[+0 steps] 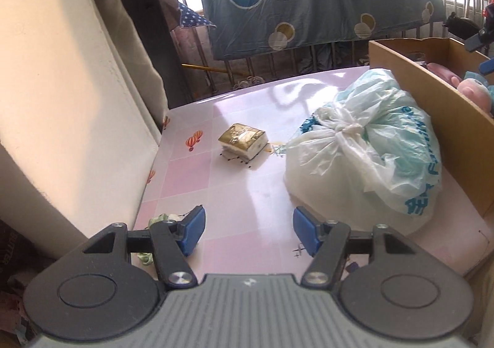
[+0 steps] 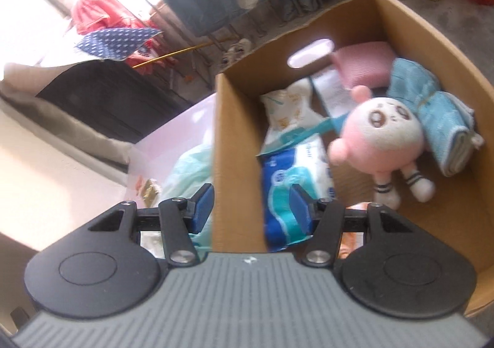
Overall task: Organize soft objects
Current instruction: 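Move the right gripper to the gold packet while the left gripper approaches the green scrunchie, then grasp the gold packet with the right gripper while the left gripper grasps the green scrunchie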
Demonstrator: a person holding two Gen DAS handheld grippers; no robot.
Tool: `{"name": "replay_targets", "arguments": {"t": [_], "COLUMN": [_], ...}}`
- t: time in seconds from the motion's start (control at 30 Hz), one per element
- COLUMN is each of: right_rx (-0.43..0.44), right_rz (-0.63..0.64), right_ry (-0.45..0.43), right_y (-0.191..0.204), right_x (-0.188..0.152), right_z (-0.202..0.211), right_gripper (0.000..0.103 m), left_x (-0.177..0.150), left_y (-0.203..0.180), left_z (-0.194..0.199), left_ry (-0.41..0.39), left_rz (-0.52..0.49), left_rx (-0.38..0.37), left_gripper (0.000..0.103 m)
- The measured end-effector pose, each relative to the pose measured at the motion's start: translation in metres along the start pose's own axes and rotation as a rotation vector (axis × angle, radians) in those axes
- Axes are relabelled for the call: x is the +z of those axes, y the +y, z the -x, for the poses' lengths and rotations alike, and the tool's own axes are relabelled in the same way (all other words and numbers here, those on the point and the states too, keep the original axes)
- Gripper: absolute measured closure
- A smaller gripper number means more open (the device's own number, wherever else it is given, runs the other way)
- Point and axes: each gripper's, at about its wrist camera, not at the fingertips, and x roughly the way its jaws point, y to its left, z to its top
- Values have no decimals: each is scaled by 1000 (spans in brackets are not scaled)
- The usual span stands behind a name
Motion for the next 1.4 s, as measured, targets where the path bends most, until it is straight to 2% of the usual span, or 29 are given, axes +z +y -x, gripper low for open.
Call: {"name": "replay_targets", "arguments": {"t": [0.17,0.23,0.4,0.53,0.63,0.77,0.9,1.03,1.17,1.2,1.23,1.3,1.4], "right_rx": [90,115,165,144,103,36,-18,-35,-37,-42,-46,-46,-43], "right_rz": [194,298,488,578,615,667,695,714,727,744,759,747,722], "right_ry": [86,125,210,287,330,348,367,375,400,396,396,403,404], "right_y": [82,121,197,244,266,272,265,258,253,254,255,256,256], "right_x": [-6,-8,-6,-5,-9,-13,-18,-24,-34,-36,-38,-38,-36], "right_z": [-47,-71,-143,-221,-278,-336,-375,-395,-406,-405,-405,-403,-397], "right_gripper": [48,45,30,29,29,28,28,28,31,33,42,51,52], "left_x": [-17,-22,-28,-29,-30,-35,-39,-38,-40,-41,-41,-41,-40], "left_y": [22,28,47,59,64,66,67,68,67,66,66,66,65], "left_z": [-16,-24,-54,-76,-91,-109,-117,-122,-122,-122,-123,-122,-119], "left_ry": [17,32,93,126,158,188,203,194,189,187,185,181,163], "left_rz": [-17,-31,-29,-26,-10,2,23,32,28,25,24,27,19], "left_rx": [169,201,186,150,120,102,68,52,58,64,72,76,71], "left_gripper": [39,39,39,39,39,40,57,66,79,84,85,89,92]}}
